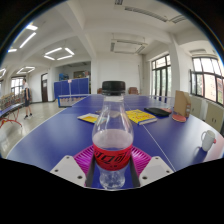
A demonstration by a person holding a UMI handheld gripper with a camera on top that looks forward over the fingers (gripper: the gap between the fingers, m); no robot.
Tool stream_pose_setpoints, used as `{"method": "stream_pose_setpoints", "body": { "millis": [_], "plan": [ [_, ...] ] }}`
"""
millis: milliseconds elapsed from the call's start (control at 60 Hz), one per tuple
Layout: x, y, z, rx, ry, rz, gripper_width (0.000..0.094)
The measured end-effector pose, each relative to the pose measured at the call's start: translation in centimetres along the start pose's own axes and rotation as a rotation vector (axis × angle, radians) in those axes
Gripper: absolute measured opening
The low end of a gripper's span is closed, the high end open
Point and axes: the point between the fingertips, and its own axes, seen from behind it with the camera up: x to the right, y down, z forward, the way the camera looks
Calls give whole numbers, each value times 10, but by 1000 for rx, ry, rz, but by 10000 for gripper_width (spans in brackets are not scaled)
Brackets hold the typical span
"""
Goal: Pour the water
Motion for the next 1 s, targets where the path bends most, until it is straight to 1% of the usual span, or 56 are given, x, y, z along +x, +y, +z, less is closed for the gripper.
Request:
{"method": "stream_pose_setpoints", "body": {
  "millis": [17,50,100,150,250,367,433,483,567,583,650,700,783,833,900,1000],
  "plan": [
    [2,-1,2,6,7,2,518],
    [4,-2,5,25,20,7,507],
    [6,-4,5,37,26,1,453],
    [4,-4,3,50,18,-12,391],
    [3,-3,4,54,-18,-27,323],
    [-4,-11,-2,58,-68,6,323],
    [-5,-27,-7,78,-105,31,323],
    [-1,-52,-14,111,-143,62,323],
    [5,-97,-37,156,-240,186,325],
    [5,-108,-31,164,-261,222,324],
    [22,-144,-57,193,-383,405,321],
    [33,-180,-64,213,-472,555,323],
    [78,-221,-99,239,-647,829,322],
    [106,-243,-101,240,-737,1006,323],
    [157,-252,-112,247,-830,1232,324],
    [232,-245,-99,253,-873,1541,323]
  ]
}}
